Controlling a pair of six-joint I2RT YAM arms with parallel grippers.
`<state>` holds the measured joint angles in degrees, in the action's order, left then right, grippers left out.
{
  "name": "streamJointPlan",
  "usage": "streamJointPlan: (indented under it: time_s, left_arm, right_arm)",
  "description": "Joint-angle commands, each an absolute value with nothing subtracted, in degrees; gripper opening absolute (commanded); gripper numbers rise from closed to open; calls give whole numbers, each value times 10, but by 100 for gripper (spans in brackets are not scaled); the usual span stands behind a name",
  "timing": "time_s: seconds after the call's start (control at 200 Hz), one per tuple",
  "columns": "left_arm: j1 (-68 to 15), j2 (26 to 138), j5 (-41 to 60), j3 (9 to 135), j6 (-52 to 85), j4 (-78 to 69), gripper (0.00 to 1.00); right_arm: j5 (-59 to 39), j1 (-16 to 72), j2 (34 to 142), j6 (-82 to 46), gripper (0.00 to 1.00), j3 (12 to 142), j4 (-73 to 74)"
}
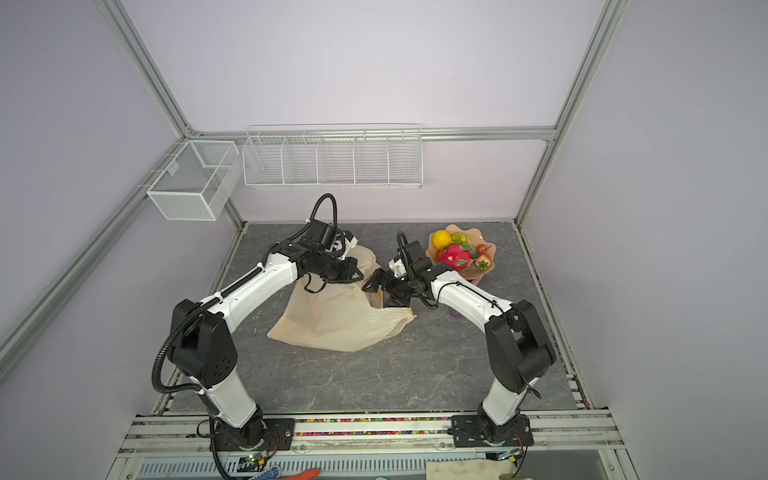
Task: Place the fruits into the plastic bag
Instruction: 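Open the right gripper to drop the pear and withdraw from the bag, then move the right gripper over the bowl above the yellow lemon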
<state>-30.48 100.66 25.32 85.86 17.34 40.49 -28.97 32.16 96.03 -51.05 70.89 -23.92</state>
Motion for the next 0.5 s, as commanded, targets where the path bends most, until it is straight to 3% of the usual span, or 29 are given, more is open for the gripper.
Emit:
streamJointPlan:
  time_s: [0.0,0.275,0.495]
  left_arm:
    - [-303,982,246,851,169,398,0]
    - [-304,978,248,848,169,392,0]
    - [-304,978,248,850,166,392,0]
  right_arm:
    - [-202,321,928,-468,95,717,-336]
    - [-111,297,859,-407,92,742,-410]
    - [-70,253,862,-268,92,831,-508]
